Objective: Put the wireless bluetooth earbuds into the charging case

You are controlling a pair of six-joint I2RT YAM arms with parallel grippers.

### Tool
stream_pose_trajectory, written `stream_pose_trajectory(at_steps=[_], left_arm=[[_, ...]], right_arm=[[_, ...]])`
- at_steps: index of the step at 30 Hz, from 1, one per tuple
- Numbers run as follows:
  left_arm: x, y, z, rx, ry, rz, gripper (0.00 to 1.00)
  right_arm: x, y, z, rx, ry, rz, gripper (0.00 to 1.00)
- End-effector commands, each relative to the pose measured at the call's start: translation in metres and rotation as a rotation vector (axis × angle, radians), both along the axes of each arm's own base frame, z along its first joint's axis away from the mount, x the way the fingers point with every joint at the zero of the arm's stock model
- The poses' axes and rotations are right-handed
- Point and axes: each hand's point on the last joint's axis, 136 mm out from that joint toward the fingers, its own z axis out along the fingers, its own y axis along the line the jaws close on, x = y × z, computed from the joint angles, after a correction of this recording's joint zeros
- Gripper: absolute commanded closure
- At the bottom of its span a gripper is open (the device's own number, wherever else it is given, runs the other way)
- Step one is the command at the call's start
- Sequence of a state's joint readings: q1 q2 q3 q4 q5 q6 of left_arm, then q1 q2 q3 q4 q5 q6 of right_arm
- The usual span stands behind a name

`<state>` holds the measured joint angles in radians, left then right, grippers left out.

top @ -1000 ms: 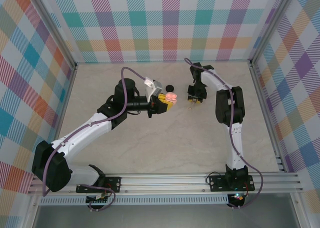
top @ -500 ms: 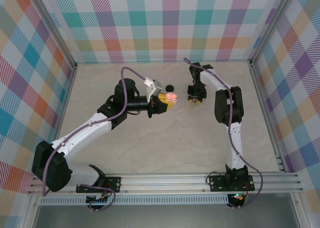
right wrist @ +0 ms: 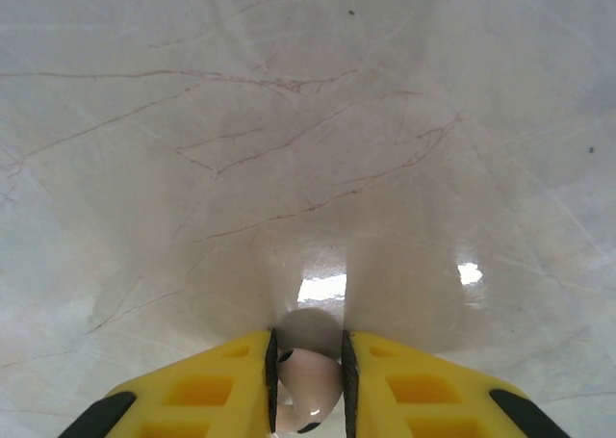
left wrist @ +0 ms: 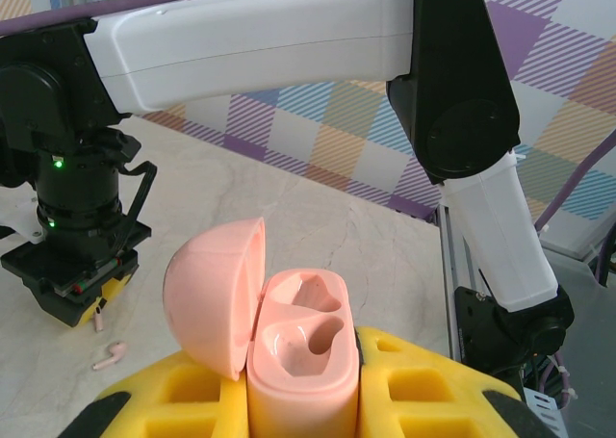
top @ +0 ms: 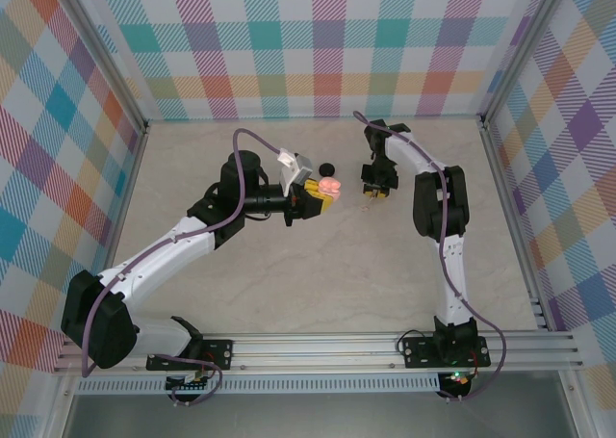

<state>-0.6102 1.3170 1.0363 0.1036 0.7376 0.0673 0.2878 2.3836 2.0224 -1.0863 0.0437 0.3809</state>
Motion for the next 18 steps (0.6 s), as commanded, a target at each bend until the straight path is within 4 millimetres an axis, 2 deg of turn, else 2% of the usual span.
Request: stream_pose_trajectory(at_steps=[1,14,18], left_arm=[[-0.003,0.006,0.009,-0.006,-0.027,0.010,0.90],[-0.005,0.008,0.008,-0.001,-0.032,0.017,0.90],[-0.005,0.007,0.008,-0.004,-0.033,0.014,0.90]], right_arm=[[-0.001,0.020,-0.004,0.073,-0.005,0.087,0.75],[-0.022,0.015,0.016,0.090,0.004,0.354,0.76],[-0.024,0.014,0.017,0.092,0.012,0.371,0.73]])
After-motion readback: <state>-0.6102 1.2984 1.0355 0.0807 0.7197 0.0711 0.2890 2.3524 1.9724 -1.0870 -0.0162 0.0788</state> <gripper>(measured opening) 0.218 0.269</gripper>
